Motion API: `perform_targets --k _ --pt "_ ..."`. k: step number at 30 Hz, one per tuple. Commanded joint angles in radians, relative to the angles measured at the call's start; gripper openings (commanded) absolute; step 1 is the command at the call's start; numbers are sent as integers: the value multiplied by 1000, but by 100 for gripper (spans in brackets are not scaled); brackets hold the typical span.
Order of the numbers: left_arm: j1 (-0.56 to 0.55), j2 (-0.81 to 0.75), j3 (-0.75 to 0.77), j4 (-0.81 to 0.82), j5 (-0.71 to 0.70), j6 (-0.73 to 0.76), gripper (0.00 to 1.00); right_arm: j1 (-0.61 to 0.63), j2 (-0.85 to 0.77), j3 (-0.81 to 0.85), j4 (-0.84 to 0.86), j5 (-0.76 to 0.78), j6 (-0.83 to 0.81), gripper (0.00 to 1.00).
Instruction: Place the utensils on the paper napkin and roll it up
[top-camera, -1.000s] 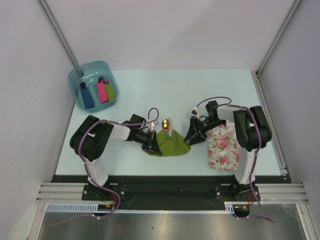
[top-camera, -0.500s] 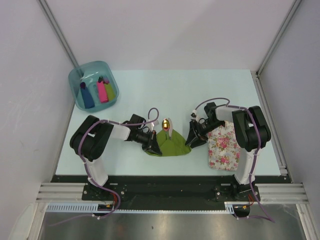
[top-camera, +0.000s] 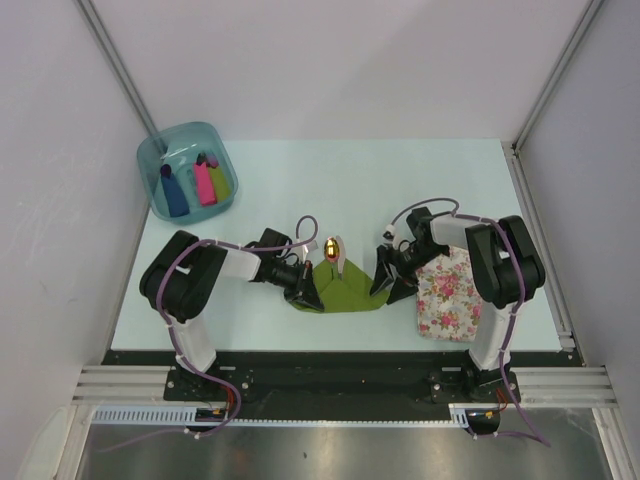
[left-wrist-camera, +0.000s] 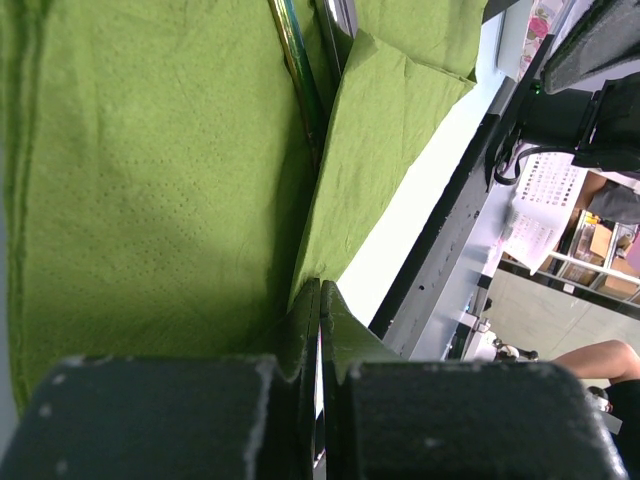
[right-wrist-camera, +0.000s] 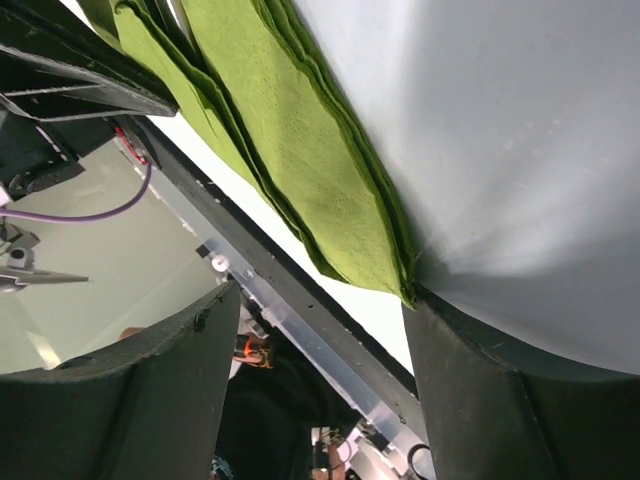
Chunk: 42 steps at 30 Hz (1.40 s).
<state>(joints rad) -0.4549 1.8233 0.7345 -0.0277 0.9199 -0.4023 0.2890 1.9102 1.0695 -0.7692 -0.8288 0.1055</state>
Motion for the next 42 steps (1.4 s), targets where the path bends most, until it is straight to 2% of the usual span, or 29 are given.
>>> perform_targets --k 1,2,5,12,15,17,18,19,22,25,28,34,36,42 --pt "5 7 -1 25 -59 13 0 7 52 12 54 -27 26 67" --pt "5 8 -1 25 -58 13 0 6 55 17 54 -45 25 62" --pt "5 7 -1 23 -58 13 0 -11 32 14 61 -44 25 56" --pt "5 18 3 23 -55 11 0 -51 -57 -32 125 39 31 54" --pt "5 14 3 22 -58 22 0 -54 -63 -49 154 17 37 49" --pt "5 14 3 20 -59 23 0 -51 -50 -52 157 -32 37 41" --pt "5 14 2 20 -61 23 0 -50 -31 -52 154 -44 36 41" --pt "5 16 3 22 -61 22 0 -44 -28 -48 153 -33 34 42" --pt "5 16 5 25 -62 19 0 -40 -39 -31 149 55 33 58" --pt "5 16 2 23 -62 13 0 -33 -60 -17 148 149 34 67" --pt "5 16 0 23 -61 14 0 -16 -71 -3 128 255 36 70" --pt "5 21 2 25 -61 11 0 84 -66 -19 134 353 40 74" --pt "5 24 3 23 -59 11 0 102 -33 -26 157 326 49 74" --pt "5 30 -1 52 -59 7 0 76 15 -23 248 79 97 66"
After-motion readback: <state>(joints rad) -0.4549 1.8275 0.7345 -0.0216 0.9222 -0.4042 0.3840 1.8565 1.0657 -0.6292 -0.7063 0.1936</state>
